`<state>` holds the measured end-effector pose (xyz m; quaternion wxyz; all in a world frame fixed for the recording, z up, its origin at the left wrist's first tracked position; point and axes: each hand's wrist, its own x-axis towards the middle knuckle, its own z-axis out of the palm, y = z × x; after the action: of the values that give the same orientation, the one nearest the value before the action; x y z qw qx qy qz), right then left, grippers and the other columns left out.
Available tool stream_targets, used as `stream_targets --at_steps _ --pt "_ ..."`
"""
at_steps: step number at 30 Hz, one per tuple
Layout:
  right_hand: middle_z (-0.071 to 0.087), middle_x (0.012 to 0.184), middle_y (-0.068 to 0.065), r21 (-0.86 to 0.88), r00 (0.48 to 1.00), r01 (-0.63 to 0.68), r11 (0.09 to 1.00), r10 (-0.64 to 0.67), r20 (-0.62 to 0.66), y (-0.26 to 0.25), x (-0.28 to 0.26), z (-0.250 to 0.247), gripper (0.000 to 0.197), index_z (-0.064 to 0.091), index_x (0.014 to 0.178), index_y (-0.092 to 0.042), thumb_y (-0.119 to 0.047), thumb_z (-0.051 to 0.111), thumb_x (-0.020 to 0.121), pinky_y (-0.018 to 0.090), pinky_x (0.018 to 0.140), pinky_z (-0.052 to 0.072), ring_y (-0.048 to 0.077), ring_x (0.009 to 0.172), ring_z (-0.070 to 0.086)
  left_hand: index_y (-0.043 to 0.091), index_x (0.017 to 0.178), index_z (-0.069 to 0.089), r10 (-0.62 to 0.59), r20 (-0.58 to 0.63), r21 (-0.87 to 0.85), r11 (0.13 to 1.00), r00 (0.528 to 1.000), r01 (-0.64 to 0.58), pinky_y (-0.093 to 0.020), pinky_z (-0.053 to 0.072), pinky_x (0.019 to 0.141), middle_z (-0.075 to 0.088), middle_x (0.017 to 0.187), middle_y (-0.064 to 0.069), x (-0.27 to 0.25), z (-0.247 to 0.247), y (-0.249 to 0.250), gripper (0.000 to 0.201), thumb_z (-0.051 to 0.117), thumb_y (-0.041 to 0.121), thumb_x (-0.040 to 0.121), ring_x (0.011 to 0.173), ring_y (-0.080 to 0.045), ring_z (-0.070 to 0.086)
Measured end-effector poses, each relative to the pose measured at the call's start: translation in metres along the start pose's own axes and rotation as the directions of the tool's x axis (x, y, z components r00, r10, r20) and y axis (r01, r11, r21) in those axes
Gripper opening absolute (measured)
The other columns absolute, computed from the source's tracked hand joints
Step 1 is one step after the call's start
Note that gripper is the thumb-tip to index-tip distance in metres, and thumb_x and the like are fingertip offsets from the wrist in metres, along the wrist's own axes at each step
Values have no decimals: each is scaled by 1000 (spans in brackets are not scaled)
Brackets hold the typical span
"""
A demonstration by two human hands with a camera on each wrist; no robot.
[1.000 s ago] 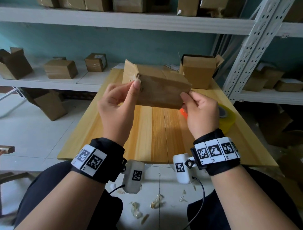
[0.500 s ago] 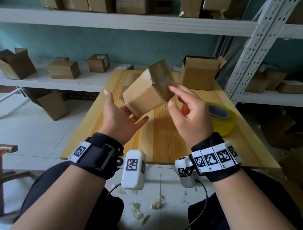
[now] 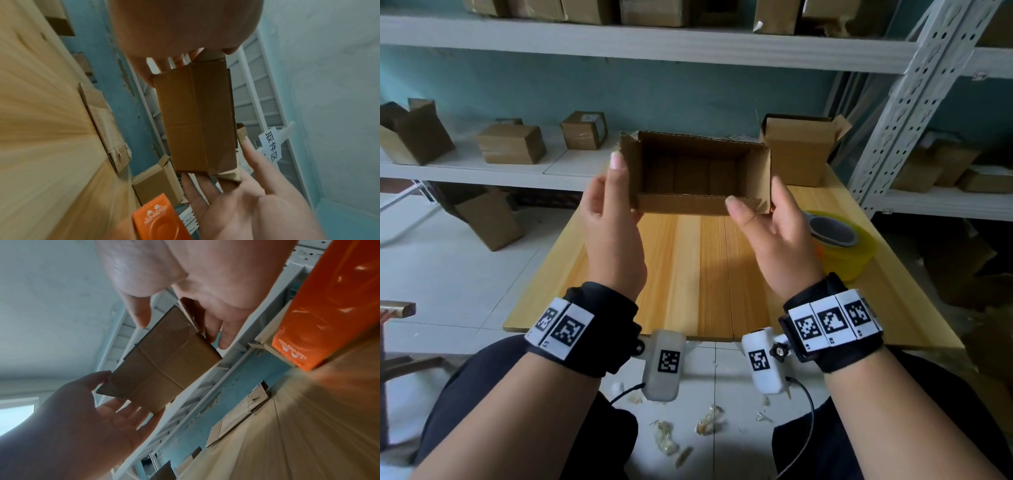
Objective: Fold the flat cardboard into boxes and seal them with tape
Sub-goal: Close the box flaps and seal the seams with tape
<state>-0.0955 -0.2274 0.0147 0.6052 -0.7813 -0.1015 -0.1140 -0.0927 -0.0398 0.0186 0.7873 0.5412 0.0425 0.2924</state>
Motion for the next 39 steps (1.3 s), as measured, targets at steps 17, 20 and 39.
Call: stream_targets --at_steps 17,20,39 --pt "76 119 -12 153 992 -32 988 50 -115 -4 8 -3 32 68 118 -47 -55 62 88 56 106 52 13 120 67 5 94 61 -9 219 345 936 976 -69 -70 50 98 61 94 -23 -2 -2 -3 57 53 62 99 98 -37 64" --pt "67 113 -34 125 991 -63 990 77 -108 -3 8 -3 31 62 118 -58 -50 56 89 52 112 48 4 125 60 11 87 58 -16 253 380 921 967 -84 -68 49 102 64 104 -25 -1 -2 -5 47 50 55 98 109 -38 62" --pt "57 142 -5 146 973 -179 973 197 -120 2 11 3 73 46 154 -32 -54 51 85 53 115 45 17 136 52 29 90 63 -229 227 374 918 946 132 -32 49 88 67 71 25 -2 1 -10 25 49 31 110 77 6 63"
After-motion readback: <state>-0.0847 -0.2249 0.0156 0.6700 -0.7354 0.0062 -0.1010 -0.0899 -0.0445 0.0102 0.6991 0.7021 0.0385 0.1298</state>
